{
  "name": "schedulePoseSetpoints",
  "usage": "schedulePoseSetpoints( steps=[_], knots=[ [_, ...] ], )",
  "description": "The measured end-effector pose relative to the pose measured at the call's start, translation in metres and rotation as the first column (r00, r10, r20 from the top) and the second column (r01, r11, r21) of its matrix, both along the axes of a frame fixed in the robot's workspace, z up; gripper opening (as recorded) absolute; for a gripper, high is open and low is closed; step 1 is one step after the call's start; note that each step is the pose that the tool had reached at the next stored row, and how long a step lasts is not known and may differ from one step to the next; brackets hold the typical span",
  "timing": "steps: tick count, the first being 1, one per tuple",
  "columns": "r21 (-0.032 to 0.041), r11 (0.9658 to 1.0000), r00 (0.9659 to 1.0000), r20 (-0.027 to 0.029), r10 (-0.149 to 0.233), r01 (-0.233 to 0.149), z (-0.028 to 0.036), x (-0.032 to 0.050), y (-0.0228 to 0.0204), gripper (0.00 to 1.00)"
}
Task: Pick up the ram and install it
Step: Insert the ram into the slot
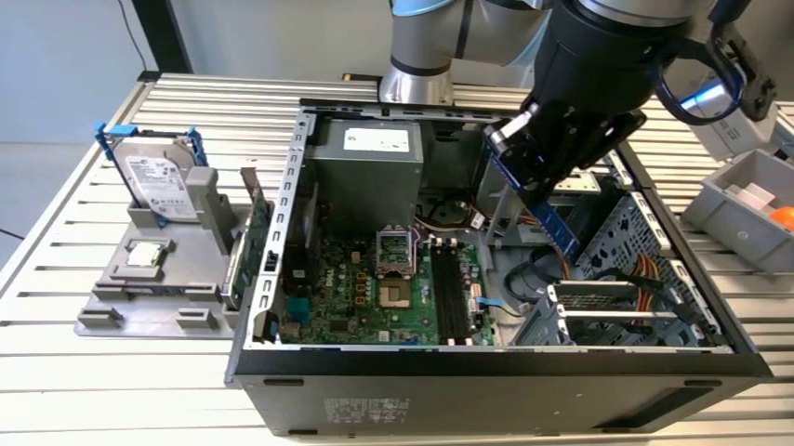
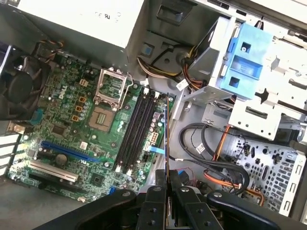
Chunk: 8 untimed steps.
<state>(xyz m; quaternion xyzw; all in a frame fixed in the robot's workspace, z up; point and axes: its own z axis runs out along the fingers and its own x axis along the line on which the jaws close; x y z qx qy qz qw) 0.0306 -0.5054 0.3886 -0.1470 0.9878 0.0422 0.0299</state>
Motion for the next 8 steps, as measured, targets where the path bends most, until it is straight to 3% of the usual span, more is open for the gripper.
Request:
schedulePoseSetpoints(
  steps=[8],
  knots=[
    [-0.0001, 0.9982, 0.9982, -0.0017, -0.06, 0.06, -0.0004, -0.0001, 0.0, 0.0]
  ],
)
